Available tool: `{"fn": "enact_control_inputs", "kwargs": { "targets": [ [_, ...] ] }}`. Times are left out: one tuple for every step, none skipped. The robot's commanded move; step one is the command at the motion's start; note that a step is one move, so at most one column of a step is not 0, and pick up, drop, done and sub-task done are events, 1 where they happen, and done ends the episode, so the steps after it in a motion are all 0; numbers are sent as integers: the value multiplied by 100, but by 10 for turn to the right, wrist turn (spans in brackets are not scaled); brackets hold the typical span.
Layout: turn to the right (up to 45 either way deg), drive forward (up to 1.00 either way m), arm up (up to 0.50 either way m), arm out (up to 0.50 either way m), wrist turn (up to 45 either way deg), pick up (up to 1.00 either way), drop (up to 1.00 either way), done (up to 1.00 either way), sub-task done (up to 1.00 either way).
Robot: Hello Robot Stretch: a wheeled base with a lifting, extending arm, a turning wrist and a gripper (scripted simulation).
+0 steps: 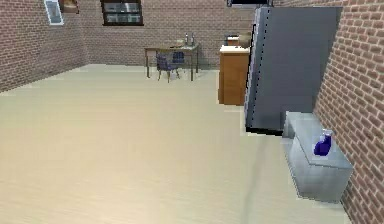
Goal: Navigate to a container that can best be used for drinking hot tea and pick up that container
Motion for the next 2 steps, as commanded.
{"fn": "enact_control_inputs", "kwargs": {
  "targets": [
    [0, 100, 0, 0, 0, 0, 0, 0, 0],
    [0, 100, 0, 0, 0, 0, 0, 0, 0]
  ]
}}
